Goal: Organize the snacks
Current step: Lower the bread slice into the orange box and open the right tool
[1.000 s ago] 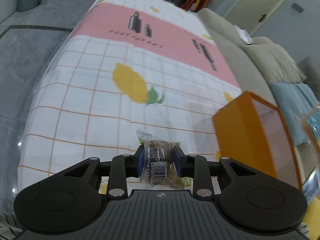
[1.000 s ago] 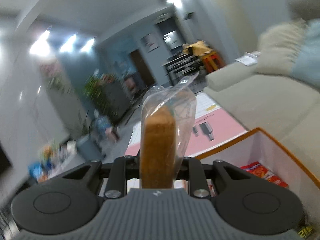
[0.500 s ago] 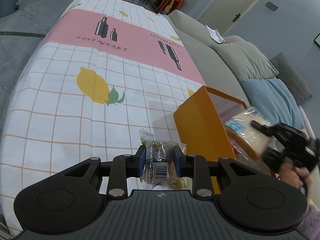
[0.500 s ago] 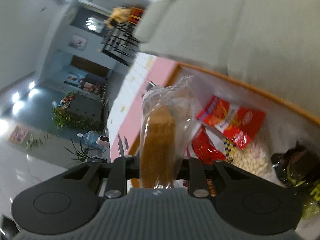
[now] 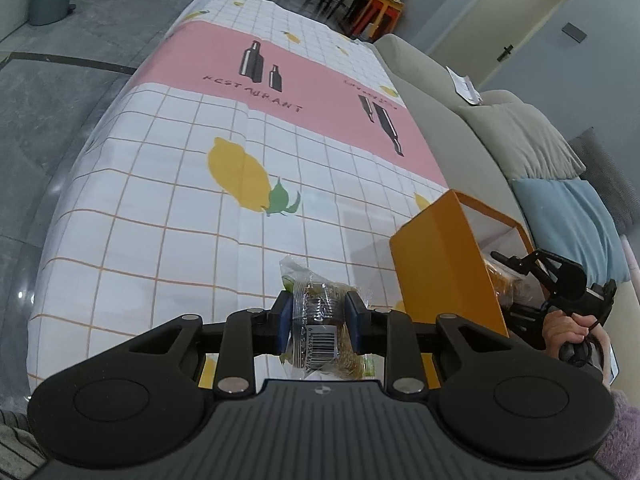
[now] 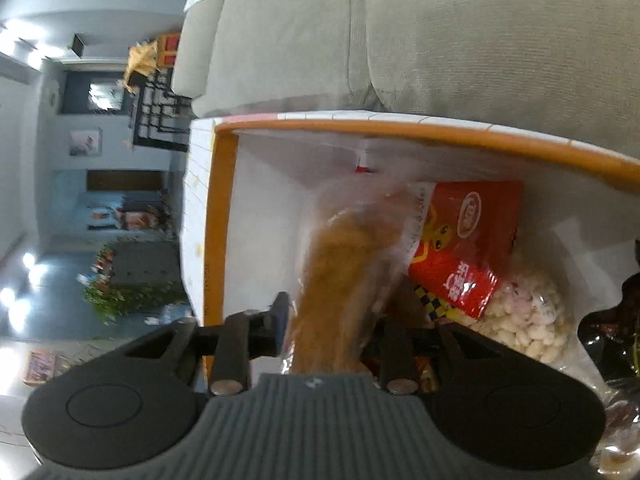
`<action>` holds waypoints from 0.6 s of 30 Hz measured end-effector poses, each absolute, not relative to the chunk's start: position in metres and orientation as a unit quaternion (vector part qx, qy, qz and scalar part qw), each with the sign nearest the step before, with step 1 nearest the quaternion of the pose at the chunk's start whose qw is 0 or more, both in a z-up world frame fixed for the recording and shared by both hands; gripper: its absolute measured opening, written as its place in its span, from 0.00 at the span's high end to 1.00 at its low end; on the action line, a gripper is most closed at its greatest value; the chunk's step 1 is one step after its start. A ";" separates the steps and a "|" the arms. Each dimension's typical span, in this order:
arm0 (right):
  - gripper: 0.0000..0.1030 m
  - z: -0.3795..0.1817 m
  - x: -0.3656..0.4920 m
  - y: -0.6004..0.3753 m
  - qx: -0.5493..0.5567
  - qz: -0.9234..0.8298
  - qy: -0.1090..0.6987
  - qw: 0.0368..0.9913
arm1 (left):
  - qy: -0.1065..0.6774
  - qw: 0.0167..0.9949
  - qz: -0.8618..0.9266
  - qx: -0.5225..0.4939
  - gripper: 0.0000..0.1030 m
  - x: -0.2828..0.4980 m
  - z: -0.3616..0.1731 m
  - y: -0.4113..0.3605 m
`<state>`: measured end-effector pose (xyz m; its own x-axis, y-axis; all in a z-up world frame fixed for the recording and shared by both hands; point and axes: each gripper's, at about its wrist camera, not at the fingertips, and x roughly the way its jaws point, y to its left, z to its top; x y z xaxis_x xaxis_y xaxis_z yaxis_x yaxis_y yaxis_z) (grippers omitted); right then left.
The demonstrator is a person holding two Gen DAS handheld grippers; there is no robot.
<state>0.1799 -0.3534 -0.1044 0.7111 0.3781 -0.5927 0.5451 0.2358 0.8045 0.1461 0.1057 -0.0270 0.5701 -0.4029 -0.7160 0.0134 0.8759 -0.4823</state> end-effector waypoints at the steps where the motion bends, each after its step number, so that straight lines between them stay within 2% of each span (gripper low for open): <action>1: 0.44 -0.098 0.181 -0.351 0.593 -0.071 0.389 0.701 | 0.446 0.860 -0.121 -0.217 0.70 0.146 -0.026 0.106; 3: 0.33 -0.087 0.184 -0.350 0.543 -0.093 0.417 0.723 | 0.445 0.862 -0.124 -0.211 0.70 0.145 -0.025 0.103; 10: 0.33 -0.046 0.179 -0.345 0.415 -0.094 0.490 0.761 | 0.435 0.868 -0.135 -0.198 0.70 0.136 -0.015 0.092; 18: 0.33 0.006 0.134 -0.335 0.267 -0.092 0.483 0.829 | 0.421 0.876 -0.133 -0.195 0.70 0.125 0.003 0.076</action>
<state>0.1344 -0.3349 0.0058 0.5160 0.1048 -0.8502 0.4109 0.8406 0.3529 0.1249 0.0757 0.0035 0.6094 -0.3969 -0.6864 0.0688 0.8889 -0.4529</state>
